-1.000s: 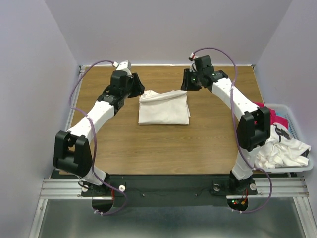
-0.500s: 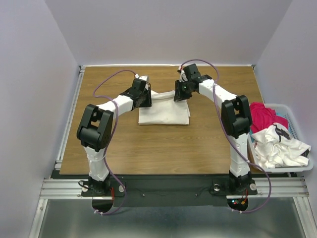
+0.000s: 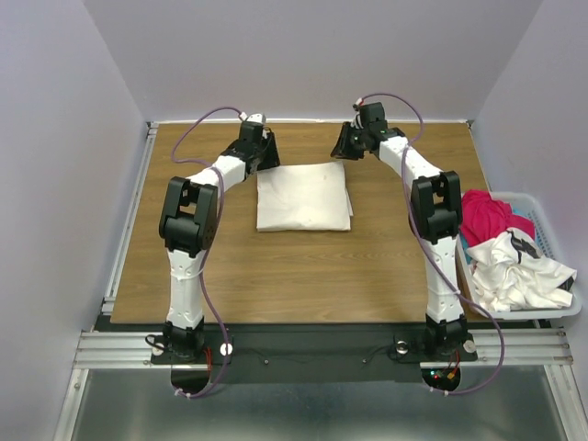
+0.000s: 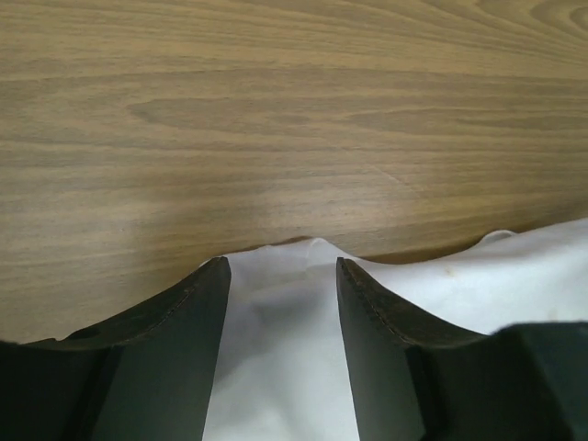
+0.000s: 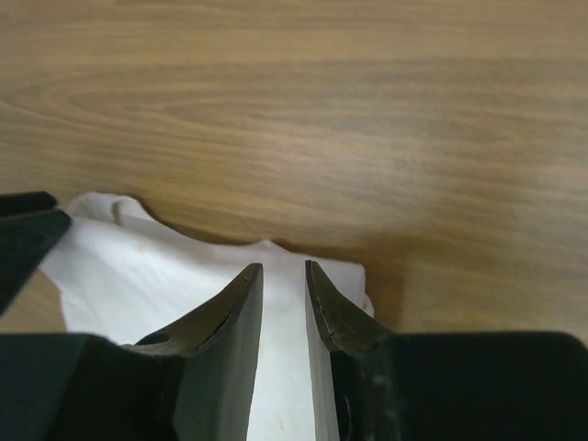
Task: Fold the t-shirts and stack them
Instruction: Fold the tshirt
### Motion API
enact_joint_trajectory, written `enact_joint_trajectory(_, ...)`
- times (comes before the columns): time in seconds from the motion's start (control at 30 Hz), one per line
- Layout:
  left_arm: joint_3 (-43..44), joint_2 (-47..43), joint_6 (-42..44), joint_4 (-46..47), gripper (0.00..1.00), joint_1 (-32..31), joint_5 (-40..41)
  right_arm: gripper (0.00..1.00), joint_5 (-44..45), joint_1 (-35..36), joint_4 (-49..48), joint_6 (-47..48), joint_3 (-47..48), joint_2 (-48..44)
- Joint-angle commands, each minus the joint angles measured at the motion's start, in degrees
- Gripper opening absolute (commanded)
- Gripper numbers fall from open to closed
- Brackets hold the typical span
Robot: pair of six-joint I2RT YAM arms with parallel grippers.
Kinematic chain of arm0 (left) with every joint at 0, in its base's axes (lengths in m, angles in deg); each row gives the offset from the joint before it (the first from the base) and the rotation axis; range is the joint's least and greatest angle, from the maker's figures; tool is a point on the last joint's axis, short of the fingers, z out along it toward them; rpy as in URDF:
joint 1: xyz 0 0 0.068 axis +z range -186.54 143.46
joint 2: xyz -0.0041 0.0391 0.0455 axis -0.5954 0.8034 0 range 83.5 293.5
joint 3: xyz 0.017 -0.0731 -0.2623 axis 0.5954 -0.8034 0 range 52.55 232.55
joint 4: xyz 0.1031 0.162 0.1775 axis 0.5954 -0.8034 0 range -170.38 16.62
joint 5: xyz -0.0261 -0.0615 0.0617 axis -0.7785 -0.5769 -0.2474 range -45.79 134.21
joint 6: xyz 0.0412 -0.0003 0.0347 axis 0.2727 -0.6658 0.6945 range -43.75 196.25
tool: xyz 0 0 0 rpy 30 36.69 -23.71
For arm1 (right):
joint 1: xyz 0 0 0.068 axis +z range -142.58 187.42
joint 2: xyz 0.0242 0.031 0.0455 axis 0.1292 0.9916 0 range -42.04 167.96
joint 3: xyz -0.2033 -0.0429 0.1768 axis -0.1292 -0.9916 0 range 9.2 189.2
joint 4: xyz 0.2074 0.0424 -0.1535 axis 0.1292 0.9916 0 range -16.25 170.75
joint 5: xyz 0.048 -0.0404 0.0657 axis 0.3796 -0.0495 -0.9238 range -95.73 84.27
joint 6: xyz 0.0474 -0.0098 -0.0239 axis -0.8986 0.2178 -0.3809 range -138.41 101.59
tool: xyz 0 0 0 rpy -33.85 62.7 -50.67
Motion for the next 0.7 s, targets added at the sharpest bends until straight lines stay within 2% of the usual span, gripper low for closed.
enact_joint_trajectory(0.0,-3.9,-7.7,-1.2,8.2,0.62,-0.1,-5.0,0.31,-10.1,0.4,-14.1,-4.2,-2.4,-4.6)
enact_joint_trajectory(0.07,-9.8,-10.8,-2.0,14.0,0.62,0.1,-7.2,0.31,-14.1,0.4,-16.9,-5.5,-5.4,-5.1)
enact_joint_trajectory(0.13,-11.6,-10.5,-2.0,15.9,0.56,0.5,-8.3,0.32,-15.8,0.4,-20.1,-5.9,-7.3,-4.6)
enact_joint_trajectory(0.2,-10.2,-7.5,-2.1,14.6,0.52,1.0,-9.7,0.31,-17.2,0.2,-23.1,-6.8,-8.4,-3.3)
enact_joint_trajectory(0.4,-5.7,1.4,-3.1,15.3,0.5,3.7,-12.6,0.31,-19.8,-1.8,-31.7,-10.3,-13.1,0.8)
enact_joint_trajectory(0.67,-1.1,6.8,-4.9,15.1,0.51,6.5,-15.2,0.32,-18.9,-5.8,-33.9,-10.2,-15.4,3.9)
